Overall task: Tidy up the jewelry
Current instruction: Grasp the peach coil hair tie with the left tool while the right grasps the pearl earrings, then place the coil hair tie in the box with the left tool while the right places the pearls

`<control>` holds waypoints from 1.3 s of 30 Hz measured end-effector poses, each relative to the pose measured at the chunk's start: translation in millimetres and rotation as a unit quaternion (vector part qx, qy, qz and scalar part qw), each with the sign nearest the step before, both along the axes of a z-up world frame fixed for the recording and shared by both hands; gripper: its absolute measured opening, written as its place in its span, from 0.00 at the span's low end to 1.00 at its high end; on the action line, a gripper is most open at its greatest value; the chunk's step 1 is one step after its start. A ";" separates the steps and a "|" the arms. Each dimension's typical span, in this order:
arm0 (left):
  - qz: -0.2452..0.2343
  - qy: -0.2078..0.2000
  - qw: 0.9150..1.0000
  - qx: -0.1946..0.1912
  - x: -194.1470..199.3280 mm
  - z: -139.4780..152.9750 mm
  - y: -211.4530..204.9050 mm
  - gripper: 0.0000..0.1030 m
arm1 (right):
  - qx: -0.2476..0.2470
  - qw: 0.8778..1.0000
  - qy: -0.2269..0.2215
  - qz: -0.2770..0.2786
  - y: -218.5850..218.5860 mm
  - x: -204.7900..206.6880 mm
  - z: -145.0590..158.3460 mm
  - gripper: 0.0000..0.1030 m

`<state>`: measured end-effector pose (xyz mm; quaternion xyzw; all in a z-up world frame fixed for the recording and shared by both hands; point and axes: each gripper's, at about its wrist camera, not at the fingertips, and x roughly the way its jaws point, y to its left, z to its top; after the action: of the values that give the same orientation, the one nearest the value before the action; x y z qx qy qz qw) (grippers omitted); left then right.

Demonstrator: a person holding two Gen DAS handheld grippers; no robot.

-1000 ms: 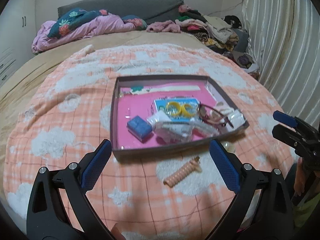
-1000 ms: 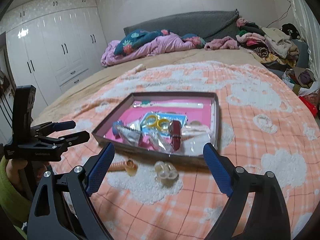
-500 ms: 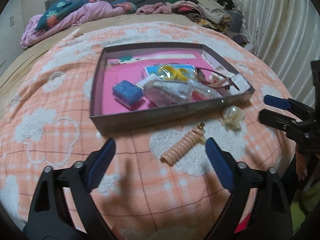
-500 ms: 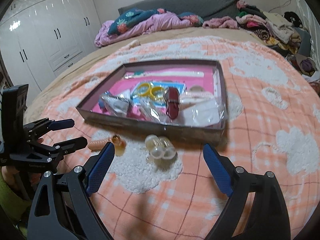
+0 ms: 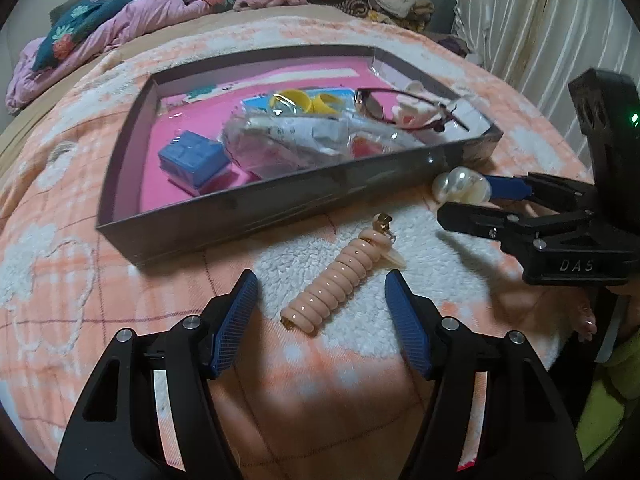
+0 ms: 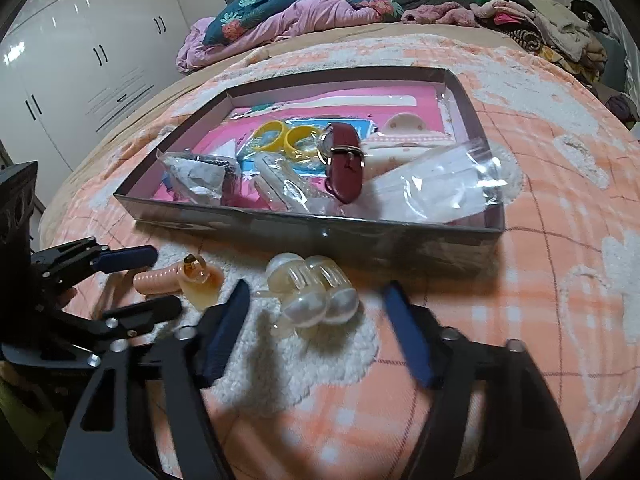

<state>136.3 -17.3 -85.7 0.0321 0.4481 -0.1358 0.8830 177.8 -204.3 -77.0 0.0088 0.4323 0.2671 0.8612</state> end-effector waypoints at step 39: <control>0.109 -0.105 0.988 -0.016 7.0 92.1 63.9 0.10 | 0.052 0.990 -0.120 0.046 18.2 -20.3 107.9 0.47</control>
<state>143.4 46.6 6.5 -0.0170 0.3519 -0.0417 0.9350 157.5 -186.1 30.9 0.0013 0.3110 0.3275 0.8922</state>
